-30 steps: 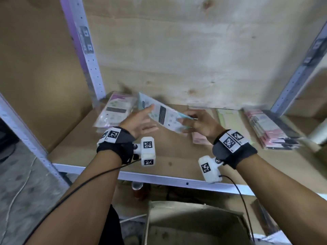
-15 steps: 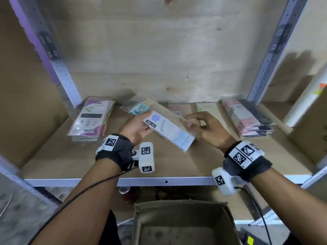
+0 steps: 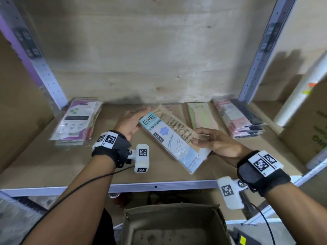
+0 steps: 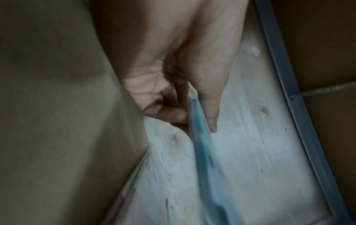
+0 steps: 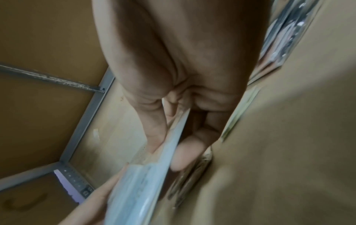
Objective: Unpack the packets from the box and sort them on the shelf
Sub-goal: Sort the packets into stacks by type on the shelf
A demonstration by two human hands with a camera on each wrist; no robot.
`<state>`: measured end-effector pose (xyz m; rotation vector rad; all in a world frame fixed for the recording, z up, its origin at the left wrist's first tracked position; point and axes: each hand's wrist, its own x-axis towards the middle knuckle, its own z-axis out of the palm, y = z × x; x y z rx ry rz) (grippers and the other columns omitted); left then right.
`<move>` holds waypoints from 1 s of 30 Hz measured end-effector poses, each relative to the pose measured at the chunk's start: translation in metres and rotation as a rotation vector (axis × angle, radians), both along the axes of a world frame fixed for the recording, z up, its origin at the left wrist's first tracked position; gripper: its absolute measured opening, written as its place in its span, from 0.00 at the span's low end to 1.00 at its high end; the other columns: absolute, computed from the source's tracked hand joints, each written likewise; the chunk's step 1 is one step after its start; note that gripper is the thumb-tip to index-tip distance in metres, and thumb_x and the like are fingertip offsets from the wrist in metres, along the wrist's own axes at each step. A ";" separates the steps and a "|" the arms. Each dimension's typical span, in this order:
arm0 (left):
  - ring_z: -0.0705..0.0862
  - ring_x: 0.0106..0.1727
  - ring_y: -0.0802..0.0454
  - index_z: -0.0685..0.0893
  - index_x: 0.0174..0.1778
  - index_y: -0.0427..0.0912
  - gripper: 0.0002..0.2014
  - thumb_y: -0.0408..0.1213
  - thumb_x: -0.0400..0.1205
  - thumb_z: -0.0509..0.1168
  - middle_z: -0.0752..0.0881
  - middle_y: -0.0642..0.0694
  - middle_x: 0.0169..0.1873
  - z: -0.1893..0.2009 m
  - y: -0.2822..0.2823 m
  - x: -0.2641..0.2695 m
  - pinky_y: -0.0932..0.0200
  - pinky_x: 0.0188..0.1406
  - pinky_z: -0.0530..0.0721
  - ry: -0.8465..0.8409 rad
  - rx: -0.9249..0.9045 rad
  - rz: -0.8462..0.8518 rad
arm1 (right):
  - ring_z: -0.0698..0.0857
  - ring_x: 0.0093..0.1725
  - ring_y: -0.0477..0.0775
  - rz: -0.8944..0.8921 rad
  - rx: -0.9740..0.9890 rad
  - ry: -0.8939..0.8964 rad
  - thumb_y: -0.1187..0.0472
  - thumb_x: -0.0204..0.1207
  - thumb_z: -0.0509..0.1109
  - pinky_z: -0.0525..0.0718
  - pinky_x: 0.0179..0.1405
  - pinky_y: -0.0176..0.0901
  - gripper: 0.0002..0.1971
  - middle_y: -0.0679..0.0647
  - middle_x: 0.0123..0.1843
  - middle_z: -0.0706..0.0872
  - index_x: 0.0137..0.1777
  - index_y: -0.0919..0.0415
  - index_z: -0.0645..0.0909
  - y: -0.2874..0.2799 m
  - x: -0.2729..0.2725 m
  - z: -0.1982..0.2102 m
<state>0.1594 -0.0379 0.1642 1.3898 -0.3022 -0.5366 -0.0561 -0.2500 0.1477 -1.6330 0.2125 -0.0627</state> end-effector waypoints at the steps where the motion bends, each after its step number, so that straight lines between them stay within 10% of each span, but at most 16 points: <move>1: 0.91 0.43 0.52 0.91 0.50 0.44 0.09 0.45 0.80 0.75 0.94 0.45 0.43 0.001 0.002 0.003 0.64 0.38 0.87 -0.084 0.075 -0.044 | 0.90 0.47 0.55 0.001 -0.009 0.005 0.64 0.74 0.75 0.88 0.39 0.44 0.15 0.61 0.54 0.91 0.61 0.60 0.85 -0.002 -0.002 -0.002; 6: 0.85 0.27 0.62 0.91 0.48 0.40 0.15 0.49 0.85 0.69 0.92 0.46 0.34 -0.001 -0.004 0.003 0.69 0.26 0.77 -0.416 0.343 -0.122 | 0.88 0.54 0.58 0.012 -0.021 0.044 0.66 0.74 0.76 0.82 0.57 0.56 0.15 0.63 0.58 0.91 0.61 0.64 0.86 -0.019 -0.014 -0.009; 14: 0.87 0.26 0.58 0.82 0.39 0.41 0.31 0.66 0.87 0.51 0.88 0.46 0.27 0.006 -0.002 0.002 0.61 0.33 0.80 -0.568 0.564 -0.114 | 0.90 0.53 0.52 0.111 -0.016 0.012 0.71 0.78 0.73 0.86 0.52 0.36 0.16 0.62 0.58 0.91 0.66 0.66 0.84 -0.020 -0.010 -0.006; 17: 0.89 0.27 0.57 0.88 0.43 0.35 0.34 0.65 0.87 0.53 0.90 0.46 0.27 0.005 0.003 0.004 0.62 0.33 0.83 -0.427 0.488 -0.190 | 0.89 0.55 0.54 0.126 -0.029 0.008 0.70 0.79 0.72 0.85 0.56 0.37 0.17 0.64 0.60 0.90 0.67 0.66 0.83 -0.017 -0.008 -0.008; 22: 0.83 0.21 0.58 0.92 0.31 0.53 0.21 0.60 0.82 0.64 0.87 0.49 0.24 0.007 0.006 -0.001 0.70 0.16 0.76 -0.179 0.196 -0.199 | 0.90 0.53 0.48 0.129 -0.038 -0.022 0.71 0.79 0.72 0.84 0.53 0.32 0.16 0.55 0.56 0.92 0.66 0.68 0.82 -0.011 -0.005 -0.007; 26: 0.92 0.31 0.61 0.85 0.47 0.49 0.11 0.52 0.85 0.65 0.92 0.56 0.29 0.009 -0.003 -0.006 0.63 0.29 0.90 0.023 0.027 -0.146 | 0.89 0.56 0.48 0.118 -0.060 -0.040 0.70 0.78 0.73 0.83 0.60 0.34 0.14 0.55 0.57 0.91 0.63 0.66 0.84 -0.007 -0.003 -0.006; 30: 0.92 0.41 0.48 0.85 0.52 0.44 0.24 0.64 0.83 0.61 0.92 0.45 0.39 0.009 0.003 -0.006 0.54 0.44 0.89 0.055 0.042 -0.234 | 0.89 0.52 0.48 0.103 -0.063 -0.057 0.71 0.79 0.72 0.84 0.56 0.34 0.12 0.56 0.53 0.91 0.61 0.67 0.84 -0.008 -0.005 -0.002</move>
